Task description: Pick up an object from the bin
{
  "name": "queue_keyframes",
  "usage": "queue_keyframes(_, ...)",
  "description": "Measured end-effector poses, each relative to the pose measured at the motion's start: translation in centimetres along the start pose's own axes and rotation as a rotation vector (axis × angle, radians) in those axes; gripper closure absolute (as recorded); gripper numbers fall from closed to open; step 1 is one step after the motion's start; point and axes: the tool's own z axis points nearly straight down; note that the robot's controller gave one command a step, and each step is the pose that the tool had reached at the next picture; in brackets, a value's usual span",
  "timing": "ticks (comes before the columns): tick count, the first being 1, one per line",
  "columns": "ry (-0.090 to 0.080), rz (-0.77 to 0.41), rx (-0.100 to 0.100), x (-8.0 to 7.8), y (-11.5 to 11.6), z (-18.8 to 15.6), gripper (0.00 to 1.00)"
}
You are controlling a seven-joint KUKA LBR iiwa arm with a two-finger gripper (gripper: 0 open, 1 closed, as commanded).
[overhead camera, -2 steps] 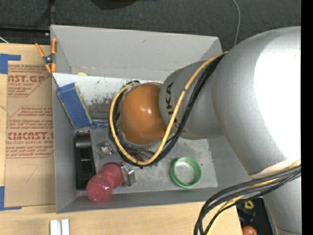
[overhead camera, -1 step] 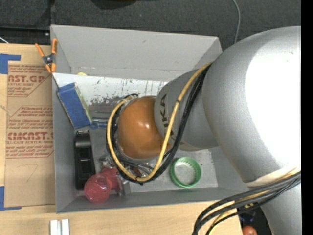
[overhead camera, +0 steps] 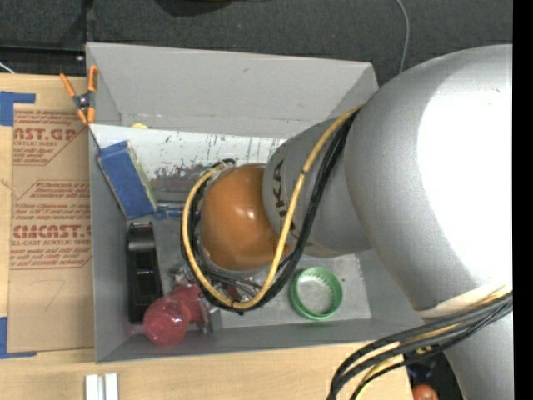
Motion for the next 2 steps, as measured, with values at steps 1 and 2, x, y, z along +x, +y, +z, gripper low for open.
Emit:
queue_keyframes(1, -0.006, 0.036, -0.001, -0.9, 0.9, -5.1, 1.00)
queue_keyframes(2, 0.014, 0.020, -0.002, -0.7, 0.9, -6.3, 1.00)
